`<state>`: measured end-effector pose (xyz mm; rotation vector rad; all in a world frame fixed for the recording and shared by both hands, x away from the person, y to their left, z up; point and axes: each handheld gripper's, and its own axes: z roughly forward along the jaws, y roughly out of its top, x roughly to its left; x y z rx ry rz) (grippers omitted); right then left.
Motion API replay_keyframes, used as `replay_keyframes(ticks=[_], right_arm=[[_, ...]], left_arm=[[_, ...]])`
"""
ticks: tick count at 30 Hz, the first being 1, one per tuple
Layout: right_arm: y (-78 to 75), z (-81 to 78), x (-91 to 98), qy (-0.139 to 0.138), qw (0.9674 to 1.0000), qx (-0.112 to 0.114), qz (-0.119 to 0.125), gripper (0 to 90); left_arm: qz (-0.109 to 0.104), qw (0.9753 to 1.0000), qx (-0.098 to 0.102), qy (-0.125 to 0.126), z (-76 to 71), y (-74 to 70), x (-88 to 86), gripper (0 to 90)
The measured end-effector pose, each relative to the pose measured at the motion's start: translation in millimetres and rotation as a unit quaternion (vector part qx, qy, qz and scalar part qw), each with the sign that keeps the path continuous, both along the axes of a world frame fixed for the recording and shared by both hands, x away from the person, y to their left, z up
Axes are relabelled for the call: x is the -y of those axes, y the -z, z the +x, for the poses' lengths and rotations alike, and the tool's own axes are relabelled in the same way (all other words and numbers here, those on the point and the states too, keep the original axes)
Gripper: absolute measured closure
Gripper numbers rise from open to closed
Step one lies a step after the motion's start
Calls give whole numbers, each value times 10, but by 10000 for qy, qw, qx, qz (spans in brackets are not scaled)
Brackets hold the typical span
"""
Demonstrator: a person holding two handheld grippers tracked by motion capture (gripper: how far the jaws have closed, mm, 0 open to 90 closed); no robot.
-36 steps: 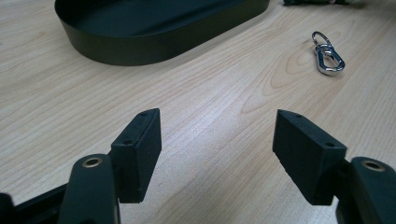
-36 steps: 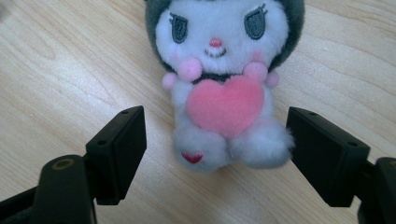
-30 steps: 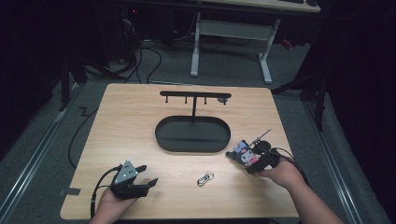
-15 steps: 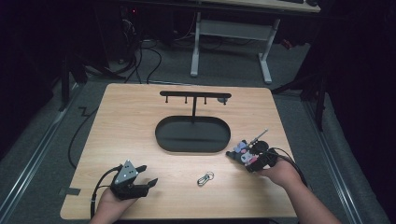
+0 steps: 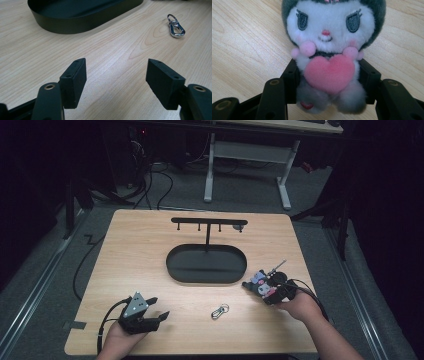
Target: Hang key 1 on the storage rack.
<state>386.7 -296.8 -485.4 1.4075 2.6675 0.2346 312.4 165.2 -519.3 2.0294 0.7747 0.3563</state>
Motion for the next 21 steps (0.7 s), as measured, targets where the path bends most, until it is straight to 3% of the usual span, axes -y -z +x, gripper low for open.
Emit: replay_keyframes(ticks=[9,21], right_arm=[[-36,15,0,110,9999,-74,50,488],[-402,-7,14,179,9996,19,201,488]], left_arm=[[-4,10000,-3,11,6,7,5,335],[-66,10000,34,-25,4,-3,-16,334]])
